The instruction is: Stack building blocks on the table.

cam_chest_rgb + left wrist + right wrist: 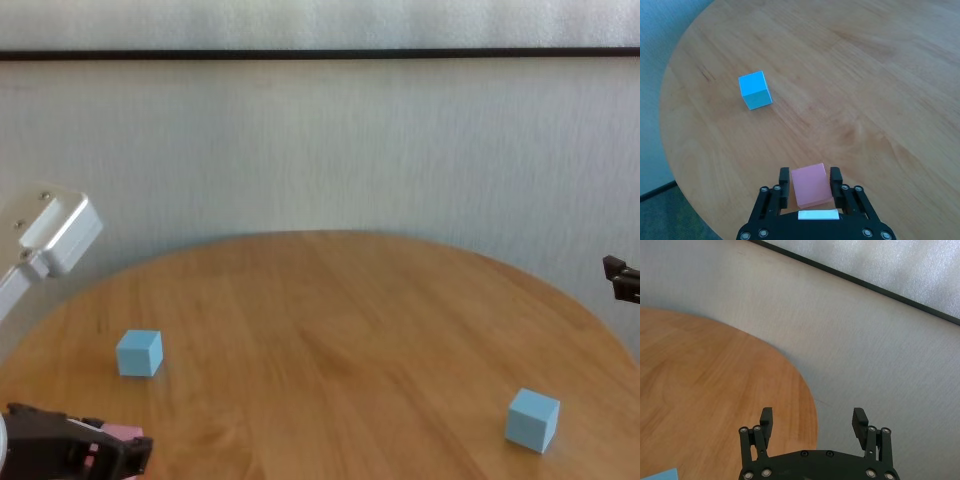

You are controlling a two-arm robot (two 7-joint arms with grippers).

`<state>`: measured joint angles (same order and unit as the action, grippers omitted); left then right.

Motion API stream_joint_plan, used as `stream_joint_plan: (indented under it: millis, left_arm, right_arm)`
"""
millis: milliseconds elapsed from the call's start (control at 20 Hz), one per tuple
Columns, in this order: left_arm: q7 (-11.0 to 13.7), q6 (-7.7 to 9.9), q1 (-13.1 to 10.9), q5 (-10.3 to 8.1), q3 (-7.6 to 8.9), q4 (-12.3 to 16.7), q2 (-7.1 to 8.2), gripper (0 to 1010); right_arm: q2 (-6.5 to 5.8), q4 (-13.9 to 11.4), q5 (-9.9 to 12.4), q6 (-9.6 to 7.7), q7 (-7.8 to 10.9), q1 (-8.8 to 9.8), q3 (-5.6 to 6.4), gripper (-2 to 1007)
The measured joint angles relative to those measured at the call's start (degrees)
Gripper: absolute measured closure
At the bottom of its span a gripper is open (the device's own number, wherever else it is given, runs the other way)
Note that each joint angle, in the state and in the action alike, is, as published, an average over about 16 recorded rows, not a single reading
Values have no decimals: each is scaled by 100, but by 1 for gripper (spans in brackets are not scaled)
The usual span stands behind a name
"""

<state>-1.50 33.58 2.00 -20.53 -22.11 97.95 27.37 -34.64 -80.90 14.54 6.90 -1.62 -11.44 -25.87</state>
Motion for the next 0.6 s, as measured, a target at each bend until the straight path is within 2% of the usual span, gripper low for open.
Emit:
stream_joint_plan:
  millis: [350, 600]
  left_arm:
    - [76, -39, -14, 48, -16, 45, 33, 585]
    - [247, -149, 42, 168, -91, 116, 107, 616]
  right_arm:
    - [0, 0, 0, 0, 0, 0, 0, 4]
    - [0, 0, 0, 0, 0, 0, 0, 4]
